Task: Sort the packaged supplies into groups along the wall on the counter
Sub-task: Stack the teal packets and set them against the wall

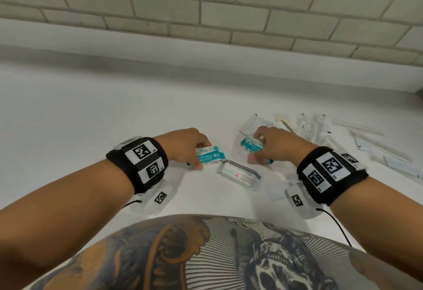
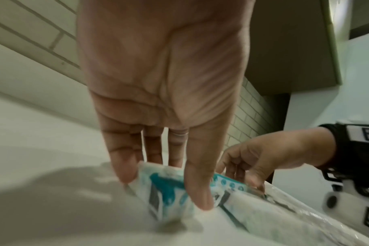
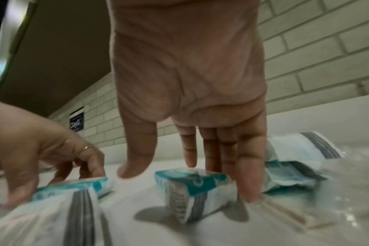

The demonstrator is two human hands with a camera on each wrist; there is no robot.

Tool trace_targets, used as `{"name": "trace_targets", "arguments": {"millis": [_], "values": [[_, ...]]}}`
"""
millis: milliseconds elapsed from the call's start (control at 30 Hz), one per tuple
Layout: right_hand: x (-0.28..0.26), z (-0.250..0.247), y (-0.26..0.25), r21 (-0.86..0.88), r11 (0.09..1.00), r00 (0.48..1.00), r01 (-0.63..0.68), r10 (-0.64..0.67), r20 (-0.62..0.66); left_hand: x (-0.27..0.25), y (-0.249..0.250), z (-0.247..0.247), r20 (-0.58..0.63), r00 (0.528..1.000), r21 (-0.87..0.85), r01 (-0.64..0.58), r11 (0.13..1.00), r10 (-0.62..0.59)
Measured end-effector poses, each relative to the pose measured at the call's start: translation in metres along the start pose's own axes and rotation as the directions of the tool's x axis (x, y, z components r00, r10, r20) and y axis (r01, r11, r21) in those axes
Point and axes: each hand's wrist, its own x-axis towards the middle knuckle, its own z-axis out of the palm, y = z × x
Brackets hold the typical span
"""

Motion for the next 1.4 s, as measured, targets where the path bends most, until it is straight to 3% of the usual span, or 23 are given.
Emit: {"name": "trace_targets", "arguments": {"millis": [133,233,367,500,633,700,867,900,1033,1100,1300,1400], "values": [[0.004,0.003,-0.008,-0.01,1.0,0.998,0.029,-0.029,-0.055,0.002,0.003,0.012,-0.076,0.997,-0.109,-0.016,0.994,0.007],[0.003,-0.003,-0.028,0.106,0.977,0.975,0.185,-0.169,-0.144,0.003,0.005,0.015,-0.148,0.989,-0.273,-0.018,0.962,-0.024],[0.0,0.006,-0.056,0.105,0.939,0.939,0.328,-0.312,-0.143,0.003,0.005,0.013,-0.17,0.985,-0.316,-0.033,0.948,-0.022],[-0.006,-0.001,-0.048,0.064,0.966,0.962,0.251,-0.241,-0.132,0.001,0.001,0.014,-0.163,0.987,-0.269,-0.034,0.963,-0.01],[-0.025,0.016,-0.035,-0.117,0.974,0.979,0.194,-0.185,0.081,0.002,0.0,0.018,-0.223,0.975,-0.202,-0.04,0.979,-0.007],[-0.031,0.031,-0.031,-0.139,0.969,0.975,0.204,-0.187,0.124,0.002,0.0,0.018,-0.219,0.976,-0.177,-0.031,0.984,-0.008],[-0.017,0.006,-0.014,0.145,0.988,0.967,0.056,-0.089,0.237,0.004,0.0,0.014,-0.175,0.984,-0.114,-0.001,0.994,-0.019],[-0.014,-0.001,-0.011,0.156,0.988,0.97,0.024,-0.061,0.236,0.005,0.0,0.013,-0.17,0.985,-0.105,0.005,0.994,-0.023],[-0.001,-0.012,0.006,-0.066,0.996,0.994,-0.052,0.058,0.096,0.007,0.002,0.012,-0.155,0.988,-0.095,0.01,0.995,-0.025],[0.001,-0.011,0.011,-0.055,0.997,0.998,-0.052,0.054,0.034,0.006,0.004,0.013,-0.154,0.988,-0.096,0.012,0.995,-0.027],[-0.005,0.01,0.006,-0.141,0.99,0.999,0.013,-0.009,0.031,0.002,0.008,0.016,-0.189,0.981,-0.083,0.018,0.996,-0.033],[-0.001,-0.002,0.001,-0.067,0.998,0.996,0.01,-0.016,-0.089,0.0,0.009,0.016,-0.183,0.982,-0.135,0.019,0.991,-0.044]]}}
